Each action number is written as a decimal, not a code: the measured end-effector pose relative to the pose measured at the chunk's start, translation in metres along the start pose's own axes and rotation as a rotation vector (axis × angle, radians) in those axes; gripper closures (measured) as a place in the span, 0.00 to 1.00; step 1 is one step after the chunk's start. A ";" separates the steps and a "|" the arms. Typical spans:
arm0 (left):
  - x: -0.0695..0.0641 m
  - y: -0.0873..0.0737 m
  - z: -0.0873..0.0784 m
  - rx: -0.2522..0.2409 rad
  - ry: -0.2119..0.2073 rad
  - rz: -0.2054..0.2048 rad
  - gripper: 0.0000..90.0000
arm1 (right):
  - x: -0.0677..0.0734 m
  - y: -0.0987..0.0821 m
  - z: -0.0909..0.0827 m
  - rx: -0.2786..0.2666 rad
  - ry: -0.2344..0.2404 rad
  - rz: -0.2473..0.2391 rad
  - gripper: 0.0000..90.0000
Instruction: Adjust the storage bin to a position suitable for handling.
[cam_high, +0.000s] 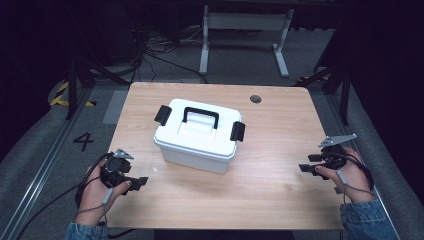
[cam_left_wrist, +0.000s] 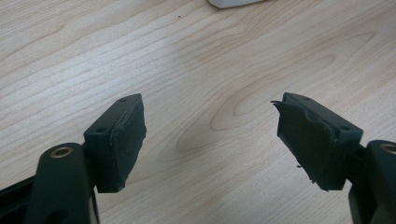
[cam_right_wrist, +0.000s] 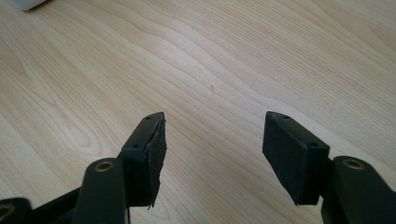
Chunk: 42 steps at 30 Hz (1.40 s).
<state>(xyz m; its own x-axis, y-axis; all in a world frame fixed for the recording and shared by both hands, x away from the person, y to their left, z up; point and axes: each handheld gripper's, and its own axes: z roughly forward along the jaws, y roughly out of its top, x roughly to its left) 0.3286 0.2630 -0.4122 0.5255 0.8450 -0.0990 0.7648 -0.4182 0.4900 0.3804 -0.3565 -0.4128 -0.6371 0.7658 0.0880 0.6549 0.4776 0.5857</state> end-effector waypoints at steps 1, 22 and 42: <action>0.000 0.000 0.000 0.002 -0.001 -0.001 0.27 | 0.000 0.000 0.000 0.000 0.001 0.000 0.44; -0.001 0.001 0.001 0.024 -0.012 -0.001 0.29 | 0.009 0.010 -0.006 -0.081 0.053 -0.037 0.46; 0.000 -0.012 -0.004 0.001 0.004 -0.013 0.29 | 0.028 0.065 -0.019 -0.121 0.167 -0.191 0.55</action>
<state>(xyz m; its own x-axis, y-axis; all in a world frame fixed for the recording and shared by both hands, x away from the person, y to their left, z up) 0.3180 0.2696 -0.4145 0.5143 0.8515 -0.1019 0.7717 -0.4077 0.4881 0.3971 -0.3124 -0.3573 -0.8091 0.5804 0.0919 0.4693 0.5441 0.6955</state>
